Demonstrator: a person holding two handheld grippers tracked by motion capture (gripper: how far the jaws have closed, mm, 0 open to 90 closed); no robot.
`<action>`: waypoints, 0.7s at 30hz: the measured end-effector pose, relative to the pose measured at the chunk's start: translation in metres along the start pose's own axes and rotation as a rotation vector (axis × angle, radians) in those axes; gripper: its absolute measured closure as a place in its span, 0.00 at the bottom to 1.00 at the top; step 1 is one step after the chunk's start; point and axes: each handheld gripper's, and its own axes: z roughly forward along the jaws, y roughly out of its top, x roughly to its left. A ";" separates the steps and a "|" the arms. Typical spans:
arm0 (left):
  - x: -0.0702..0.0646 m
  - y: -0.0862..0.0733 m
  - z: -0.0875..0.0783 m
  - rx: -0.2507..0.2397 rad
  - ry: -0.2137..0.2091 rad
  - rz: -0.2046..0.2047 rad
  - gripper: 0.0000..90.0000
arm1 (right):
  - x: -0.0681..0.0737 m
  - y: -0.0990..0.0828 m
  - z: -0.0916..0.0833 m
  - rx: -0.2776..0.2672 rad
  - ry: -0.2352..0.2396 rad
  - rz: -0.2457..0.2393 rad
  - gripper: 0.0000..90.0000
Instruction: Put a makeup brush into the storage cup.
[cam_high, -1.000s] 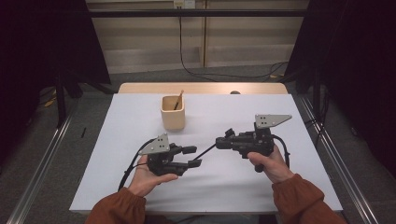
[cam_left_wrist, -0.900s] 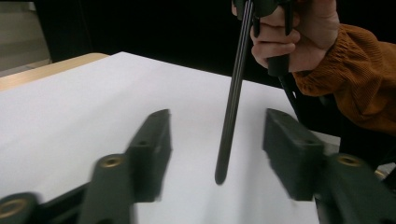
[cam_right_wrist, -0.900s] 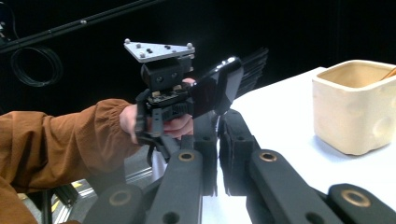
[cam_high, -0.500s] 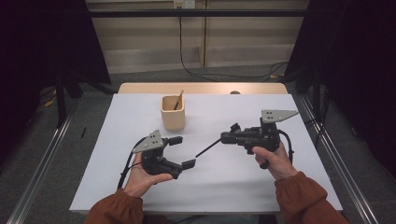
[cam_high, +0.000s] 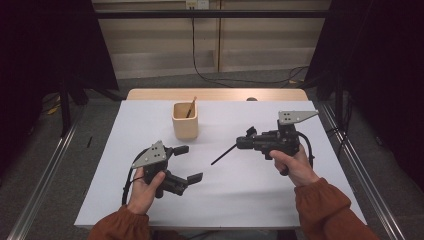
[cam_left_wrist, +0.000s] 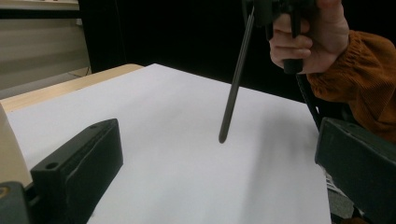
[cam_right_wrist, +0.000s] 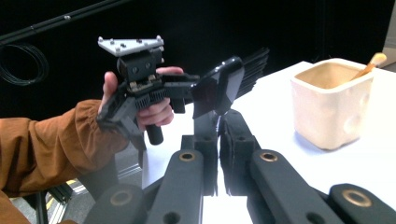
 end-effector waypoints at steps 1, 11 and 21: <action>0.001 0.000 0.000 0.003 -0.003 -0.002 0.01 | 0.000 0.002 0.001 -0.001 -0.001 -0.001 0.95; 0.003 -0.003 0.001 0.019 0.001 -0.009 0.01 | -0.003 0.020 0.010 0.145 -0.059 -0.009 0.95; 0.003 -0.005 0.005 0.043 -0.004 -0.010 0.01 | -0.004 0.030 0.020 0.304 -0.075 -0.044 0.95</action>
